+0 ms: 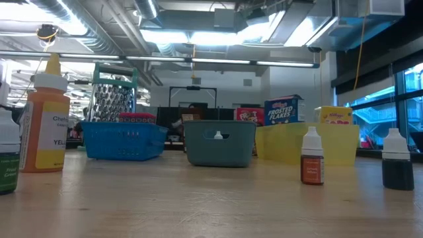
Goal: Pick & Place Kitchen Items
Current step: Put the right brown seasoning bottle into the blue bin
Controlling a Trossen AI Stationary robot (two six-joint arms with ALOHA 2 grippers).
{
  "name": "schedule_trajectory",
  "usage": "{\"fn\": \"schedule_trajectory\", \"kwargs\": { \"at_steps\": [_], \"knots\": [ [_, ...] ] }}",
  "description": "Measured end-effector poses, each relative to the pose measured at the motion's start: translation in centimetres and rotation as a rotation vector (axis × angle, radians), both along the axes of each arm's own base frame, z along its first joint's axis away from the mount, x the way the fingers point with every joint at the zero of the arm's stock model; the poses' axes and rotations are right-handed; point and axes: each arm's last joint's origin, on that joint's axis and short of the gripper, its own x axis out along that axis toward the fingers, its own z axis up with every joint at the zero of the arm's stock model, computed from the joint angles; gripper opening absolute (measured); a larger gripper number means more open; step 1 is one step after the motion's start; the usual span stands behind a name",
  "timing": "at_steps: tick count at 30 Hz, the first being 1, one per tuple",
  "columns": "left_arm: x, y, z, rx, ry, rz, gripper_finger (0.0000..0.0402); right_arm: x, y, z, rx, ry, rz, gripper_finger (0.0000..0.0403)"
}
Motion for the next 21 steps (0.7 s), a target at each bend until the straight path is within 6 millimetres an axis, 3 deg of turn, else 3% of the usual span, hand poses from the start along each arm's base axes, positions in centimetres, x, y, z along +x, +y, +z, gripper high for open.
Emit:
{"fn": "schedule_trajectory", "kwargs": {
  "at_steps": [6, 15, 21],
  "knots": [
    [-0.03, -0.29, -0.08, -0.054, 0.011, -0.037, 0.0235, 0.00, 0.00, 0.00, 0.000, -0.001, 0.000, 0.0196],
    [-0.25, -0.44, -0.53, -0.112, 0.075, -0.104, 0.0308, 0.02, 0.00, 0.03, -0.001, -0.004, 0.001, 0.0196],
    [-0.29, -0.43, -0.52, -0.163, 0.062, -0.029, 0.0323, 0.17, 0.05, -0.07, 0.002, -0.006, 0.001, 0.0196]
  ]
}}
